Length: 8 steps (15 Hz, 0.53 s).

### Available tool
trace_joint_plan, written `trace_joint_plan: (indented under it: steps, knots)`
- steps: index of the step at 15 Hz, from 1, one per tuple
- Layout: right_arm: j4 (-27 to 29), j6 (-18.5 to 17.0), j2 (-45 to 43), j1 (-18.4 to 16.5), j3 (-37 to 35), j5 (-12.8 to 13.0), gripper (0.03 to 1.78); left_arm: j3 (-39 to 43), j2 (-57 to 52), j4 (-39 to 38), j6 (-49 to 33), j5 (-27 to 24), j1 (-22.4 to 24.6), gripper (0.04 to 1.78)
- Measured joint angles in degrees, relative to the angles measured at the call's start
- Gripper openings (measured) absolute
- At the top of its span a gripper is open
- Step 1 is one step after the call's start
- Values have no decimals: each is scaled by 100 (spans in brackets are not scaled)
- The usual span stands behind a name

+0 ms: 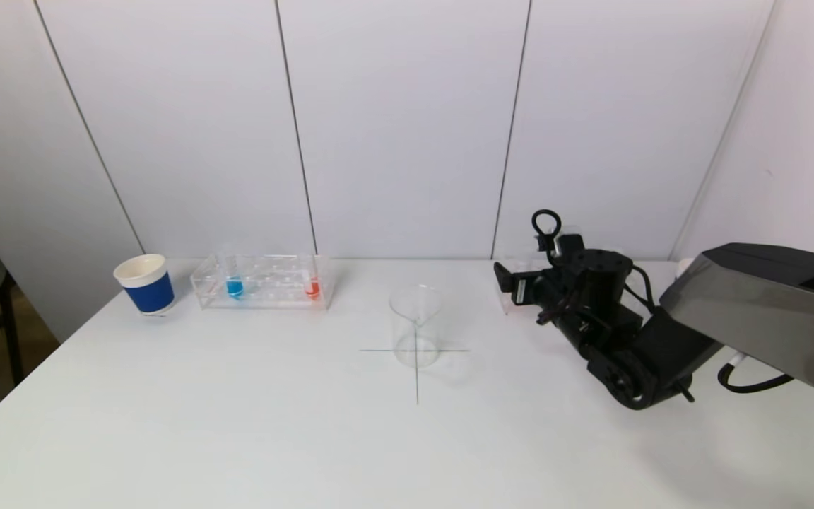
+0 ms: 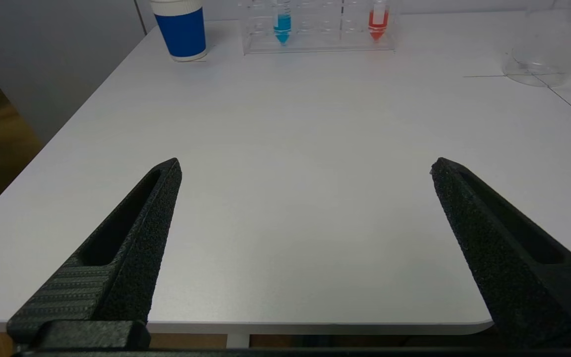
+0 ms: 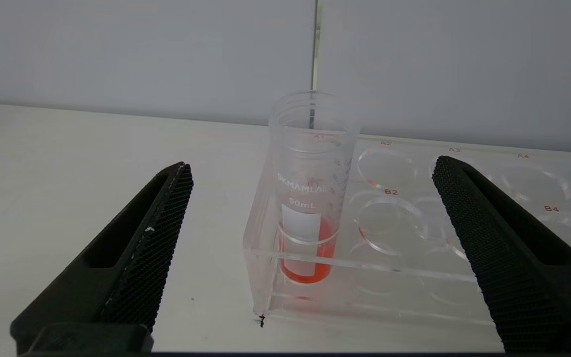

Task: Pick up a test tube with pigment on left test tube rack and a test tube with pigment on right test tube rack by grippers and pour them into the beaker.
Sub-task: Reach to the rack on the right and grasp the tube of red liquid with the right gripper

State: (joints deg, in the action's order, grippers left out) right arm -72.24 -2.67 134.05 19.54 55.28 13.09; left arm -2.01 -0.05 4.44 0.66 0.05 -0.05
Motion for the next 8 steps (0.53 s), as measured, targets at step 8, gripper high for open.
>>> trace_joint_plan:
  steps: [8]
  knots:
    - [-91, -38, 88, 22, 50, 187, 176, 1, 0, 2, 2, 2, 0, 176]
